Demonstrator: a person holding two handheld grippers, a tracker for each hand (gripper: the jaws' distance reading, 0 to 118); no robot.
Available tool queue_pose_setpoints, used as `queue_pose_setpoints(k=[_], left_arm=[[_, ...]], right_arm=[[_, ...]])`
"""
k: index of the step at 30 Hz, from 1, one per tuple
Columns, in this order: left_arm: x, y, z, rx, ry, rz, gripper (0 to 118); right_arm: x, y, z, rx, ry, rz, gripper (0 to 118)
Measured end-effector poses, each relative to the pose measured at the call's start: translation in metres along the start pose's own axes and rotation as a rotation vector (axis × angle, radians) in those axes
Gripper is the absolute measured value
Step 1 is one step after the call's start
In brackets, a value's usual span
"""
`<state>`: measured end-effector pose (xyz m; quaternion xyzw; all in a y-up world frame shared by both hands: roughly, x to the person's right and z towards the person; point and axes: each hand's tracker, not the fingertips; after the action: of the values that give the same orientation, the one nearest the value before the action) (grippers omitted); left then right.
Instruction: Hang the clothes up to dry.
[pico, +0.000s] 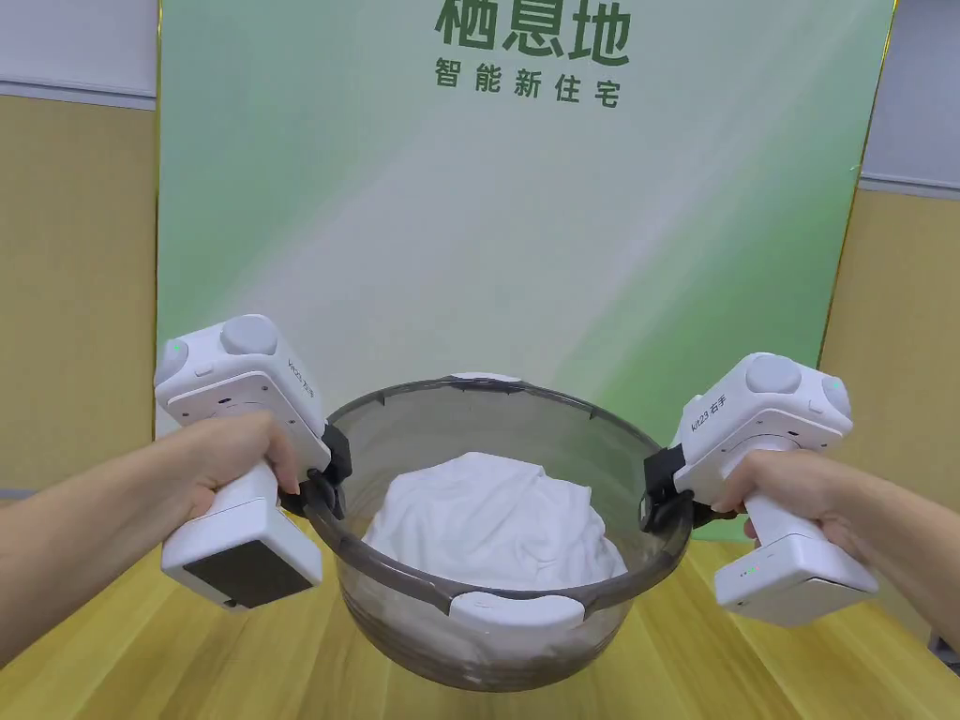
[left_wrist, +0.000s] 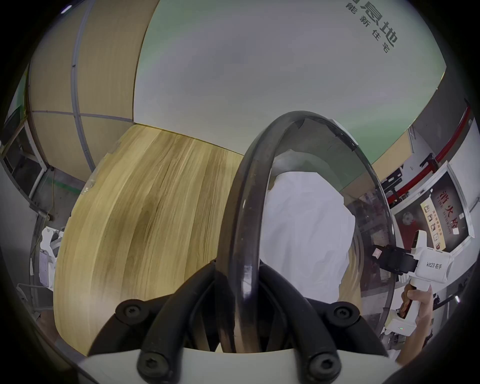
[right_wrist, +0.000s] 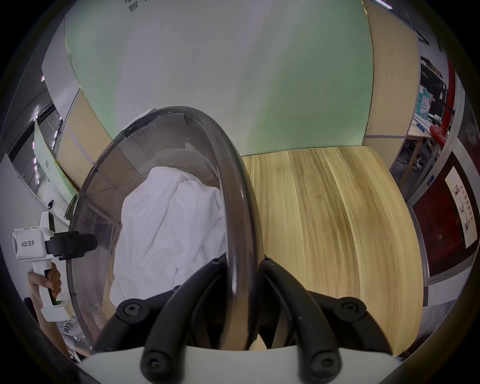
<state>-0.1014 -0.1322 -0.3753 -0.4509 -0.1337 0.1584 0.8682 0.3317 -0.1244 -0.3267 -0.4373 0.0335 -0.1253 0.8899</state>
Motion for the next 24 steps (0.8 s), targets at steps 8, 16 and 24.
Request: queue_pose_setpoints(k=[8, 16, 24], left_arm=[[0.003, -0.002, 0.002, -0.001, -0.003, -0.004, 8], [0.003, -0.004, 0.003, -0.001, 0.006, -0.007, 8], [-0.005, -0.004, 0.001, -0.006, 0.002, 0.012, 8]], right_arm=[[0.0, -0.004, 0.005, 0.007, -0.003, 0.003, 12], [-0.003, -0.008, 0.005, 0.009, 0.002, -0.001, 12], [-0.007, -0.004, 0.002, 0.014, 0.0, 0.002, 12]])
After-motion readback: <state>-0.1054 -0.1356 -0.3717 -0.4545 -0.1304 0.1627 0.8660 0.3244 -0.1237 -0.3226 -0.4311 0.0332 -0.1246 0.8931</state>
